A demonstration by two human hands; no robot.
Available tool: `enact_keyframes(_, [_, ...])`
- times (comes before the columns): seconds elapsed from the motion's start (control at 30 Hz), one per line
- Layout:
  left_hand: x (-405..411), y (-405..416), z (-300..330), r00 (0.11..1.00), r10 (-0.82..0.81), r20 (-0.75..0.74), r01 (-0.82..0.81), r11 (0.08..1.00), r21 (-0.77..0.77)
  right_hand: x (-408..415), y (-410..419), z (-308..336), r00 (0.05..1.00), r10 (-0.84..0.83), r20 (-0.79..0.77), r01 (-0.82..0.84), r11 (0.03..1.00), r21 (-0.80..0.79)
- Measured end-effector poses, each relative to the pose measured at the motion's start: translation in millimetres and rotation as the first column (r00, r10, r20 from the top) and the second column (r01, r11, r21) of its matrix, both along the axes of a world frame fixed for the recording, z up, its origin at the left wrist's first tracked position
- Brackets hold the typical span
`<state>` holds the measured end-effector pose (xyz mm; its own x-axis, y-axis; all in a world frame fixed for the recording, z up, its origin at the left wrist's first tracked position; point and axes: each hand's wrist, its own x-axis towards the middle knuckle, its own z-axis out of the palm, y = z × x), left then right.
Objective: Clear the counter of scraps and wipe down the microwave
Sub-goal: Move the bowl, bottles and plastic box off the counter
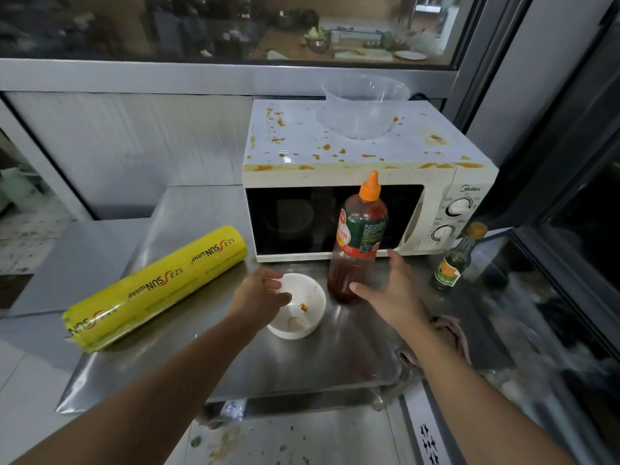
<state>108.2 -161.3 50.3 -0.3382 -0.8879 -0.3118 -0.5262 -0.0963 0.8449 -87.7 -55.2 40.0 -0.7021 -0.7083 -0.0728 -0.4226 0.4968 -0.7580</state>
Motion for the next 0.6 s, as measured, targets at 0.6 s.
enact_keyframes(0.6, [10,-40,-32,0.990,-0.057,0.126,0.075,0.987,-0.141,-3,-68,-2,0.977,-0.187,0.106,0.212,0.925,-0.315])
